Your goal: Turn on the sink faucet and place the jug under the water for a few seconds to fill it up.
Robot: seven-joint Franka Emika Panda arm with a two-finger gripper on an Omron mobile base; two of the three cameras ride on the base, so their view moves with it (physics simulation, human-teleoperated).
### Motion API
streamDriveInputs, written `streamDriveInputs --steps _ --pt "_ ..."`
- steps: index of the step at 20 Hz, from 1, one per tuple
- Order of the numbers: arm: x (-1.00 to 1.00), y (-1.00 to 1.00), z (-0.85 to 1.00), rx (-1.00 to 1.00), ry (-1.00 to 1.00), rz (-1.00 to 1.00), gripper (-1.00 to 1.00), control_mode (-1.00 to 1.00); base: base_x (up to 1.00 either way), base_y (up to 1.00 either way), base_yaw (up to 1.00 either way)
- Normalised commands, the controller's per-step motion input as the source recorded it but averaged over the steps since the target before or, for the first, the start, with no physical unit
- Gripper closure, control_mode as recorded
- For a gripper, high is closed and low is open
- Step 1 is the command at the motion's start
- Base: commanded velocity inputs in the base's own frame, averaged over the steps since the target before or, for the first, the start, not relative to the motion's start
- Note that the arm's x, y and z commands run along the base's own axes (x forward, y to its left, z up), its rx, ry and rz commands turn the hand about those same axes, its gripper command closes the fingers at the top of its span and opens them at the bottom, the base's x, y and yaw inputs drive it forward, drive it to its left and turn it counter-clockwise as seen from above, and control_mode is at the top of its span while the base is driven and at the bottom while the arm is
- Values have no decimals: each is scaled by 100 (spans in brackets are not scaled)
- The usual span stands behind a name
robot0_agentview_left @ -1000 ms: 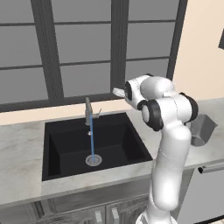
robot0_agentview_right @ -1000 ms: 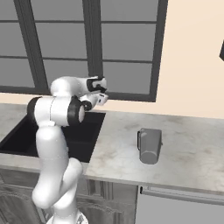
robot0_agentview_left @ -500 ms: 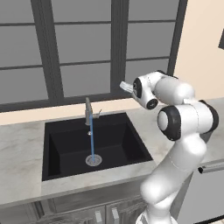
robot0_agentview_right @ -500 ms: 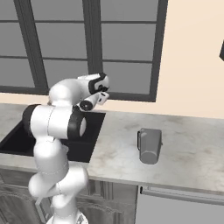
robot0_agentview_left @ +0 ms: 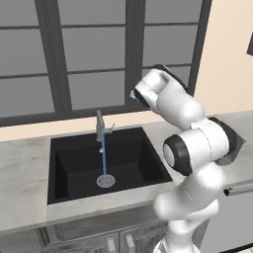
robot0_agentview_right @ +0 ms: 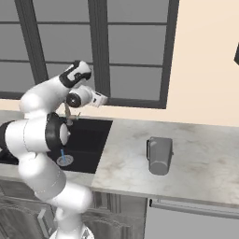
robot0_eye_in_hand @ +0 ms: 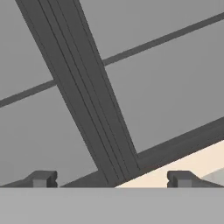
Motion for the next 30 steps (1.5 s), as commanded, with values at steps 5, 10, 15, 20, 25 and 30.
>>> streamDriveInputs --steps 5,10,15,20,25,30 --pt "-62 -25 47 -13 28 0 -100 -100 0 0 0" --pt "-60 -49 69 -17 28 0 -100 -100 0 0 0" --pt "-40 -69 98 -20 22 0 -100 -100 0 0 0" --pt "-36 -64 100 -26 15 0 -100 -100 0 0 0" --pt "-23 -48 100 -29 9 0 -100 -100 0 0 0" --pt "-13 -26 100 -22 23 0 -100 -100 0 0 0"
